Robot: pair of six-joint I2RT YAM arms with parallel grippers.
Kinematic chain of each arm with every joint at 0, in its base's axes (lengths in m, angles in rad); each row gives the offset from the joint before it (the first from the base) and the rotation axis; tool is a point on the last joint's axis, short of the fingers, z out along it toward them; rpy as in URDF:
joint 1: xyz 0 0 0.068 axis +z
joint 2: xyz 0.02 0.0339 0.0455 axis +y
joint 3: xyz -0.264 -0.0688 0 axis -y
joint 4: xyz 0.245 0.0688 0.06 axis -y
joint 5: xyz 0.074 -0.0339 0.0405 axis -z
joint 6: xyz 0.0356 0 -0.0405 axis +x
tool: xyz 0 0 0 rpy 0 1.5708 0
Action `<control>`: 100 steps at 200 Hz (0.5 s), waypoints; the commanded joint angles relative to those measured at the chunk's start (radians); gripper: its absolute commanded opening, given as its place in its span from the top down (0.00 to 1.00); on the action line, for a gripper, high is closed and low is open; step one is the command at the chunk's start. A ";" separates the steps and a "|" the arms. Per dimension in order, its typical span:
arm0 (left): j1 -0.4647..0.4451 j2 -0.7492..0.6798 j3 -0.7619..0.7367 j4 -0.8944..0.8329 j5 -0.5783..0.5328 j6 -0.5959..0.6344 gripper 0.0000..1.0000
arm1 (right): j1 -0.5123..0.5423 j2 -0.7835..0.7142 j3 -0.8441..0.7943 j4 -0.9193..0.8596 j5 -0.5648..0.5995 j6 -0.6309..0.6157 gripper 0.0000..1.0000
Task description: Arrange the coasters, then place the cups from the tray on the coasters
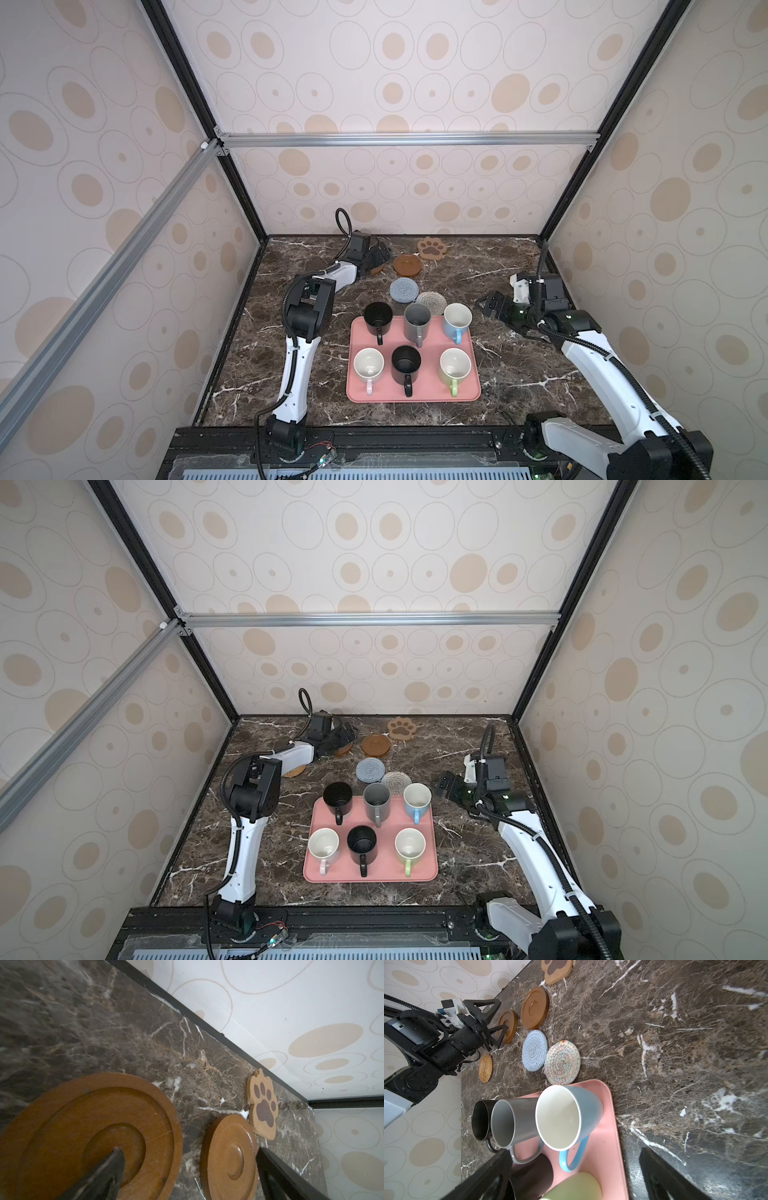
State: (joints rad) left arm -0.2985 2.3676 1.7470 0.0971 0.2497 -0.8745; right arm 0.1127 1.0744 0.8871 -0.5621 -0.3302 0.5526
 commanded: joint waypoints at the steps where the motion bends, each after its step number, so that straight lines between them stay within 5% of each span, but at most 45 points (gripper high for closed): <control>1: -0.010 0.009 -0.007 -0.010 -0.040 -0.074 0.00 | 0.007 -0.025 -0.005 -0.028 -0.003 -0.004 0.00; 100: -0.022 -0.069 -0.145 -0.086 -0.106 -0.137 0.00 | 0.007 -0.027 0.006 -0.080 0.040 -0.028 0.00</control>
State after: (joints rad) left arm -0.3103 2.3199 1.6604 0.1318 0.1646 -0.9844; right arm 0.1127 1.0664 0.8864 -0.6106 -0.3099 0.5407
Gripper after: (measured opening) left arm 0.998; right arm 0.997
